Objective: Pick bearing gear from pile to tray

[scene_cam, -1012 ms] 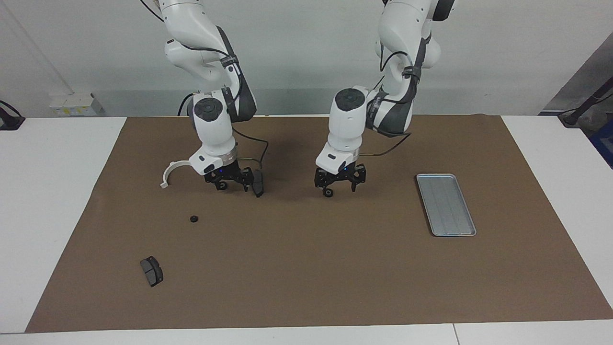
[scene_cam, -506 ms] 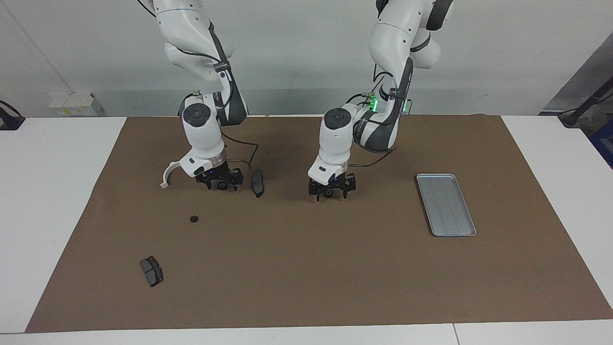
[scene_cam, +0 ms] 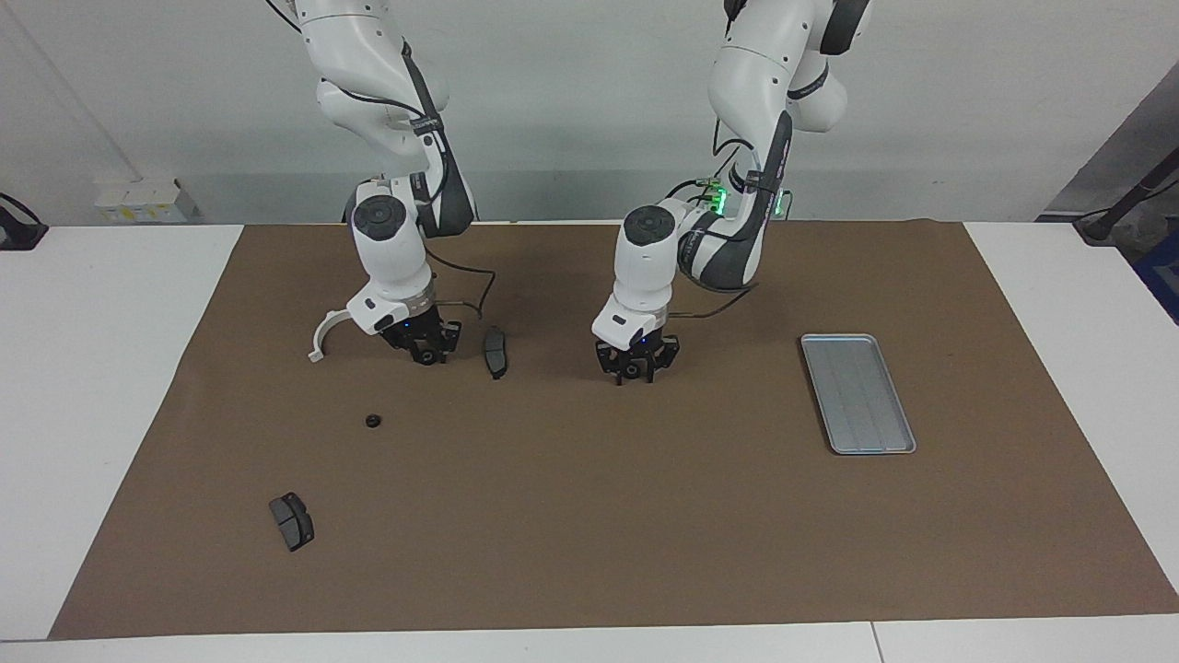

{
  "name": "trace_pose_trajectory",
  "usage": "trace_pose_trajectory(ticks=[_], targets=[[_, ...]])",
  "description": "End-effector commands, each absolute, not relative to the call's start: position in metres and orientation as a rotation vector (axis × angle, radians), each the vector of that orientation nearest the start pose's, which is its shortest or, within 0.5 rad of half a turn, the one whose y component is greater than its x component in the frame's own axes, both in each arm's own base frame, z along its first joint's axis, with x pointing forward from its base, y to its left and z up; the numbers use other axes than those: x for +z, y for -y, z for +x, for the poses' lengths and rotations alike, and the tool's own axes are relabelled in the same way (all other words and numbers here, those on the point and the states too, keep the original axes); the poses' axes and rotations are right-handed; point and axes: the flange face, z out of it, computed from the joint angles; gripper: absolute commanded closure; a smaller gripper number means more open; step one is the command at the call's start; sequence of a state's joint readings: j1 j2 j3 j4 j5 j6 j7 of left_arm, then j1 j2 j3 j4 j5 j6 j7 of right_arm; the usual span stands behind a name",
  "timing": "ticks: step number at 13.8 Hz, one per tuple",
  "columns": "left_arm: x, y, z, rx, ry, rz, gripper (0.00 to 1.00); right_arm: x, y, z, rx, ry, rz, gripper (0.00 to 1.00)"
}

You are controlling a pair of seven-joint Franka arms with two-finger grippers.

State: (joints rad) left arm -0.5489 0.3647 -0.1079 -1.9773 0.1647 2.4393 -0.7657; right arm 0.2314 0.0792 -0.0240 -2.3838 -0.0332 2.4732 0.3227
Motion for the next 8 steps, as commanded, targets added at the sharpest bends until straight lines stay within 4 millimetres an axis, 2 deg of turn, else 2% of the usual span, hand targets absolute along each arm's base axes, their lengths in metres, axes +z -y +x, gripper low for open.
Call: trace_pose_trajectory(ticks=[1, 4, 5, 7, 8], targets=[[0.292, 0.373, 0.479, -0.193, 0.000, -3.126, 0.58, 0.302, -0.102, 0.491, -0.071, -0.120, -3.149, 1.00], [0.292, 0.377, 0.475, -0.168, 0.025, -3.144, 0.80, 0.332, -0.107, 0.513, -0.083, -0.134, -3.146, 1.00], [0.296, 0.376, 0.479, -0.177, 0.037, -3.149, 0.88, 0.342, -0.109, 0.521, -0.081, -0.132, -3.147, 1.00], [0.310, 0.371, 0.498, -0.185, 0.084, -3.150, 1.00, 0.352, -0.116, 0.531, -0.089, -0.135, -3.135, 1.00], [0.318, 0.358, 0.516, -0.174, 0.135, -3.142, 1.00, 0.353, -0.120, 0.534, -0.100, -0.149, -3.115, 1.00]])
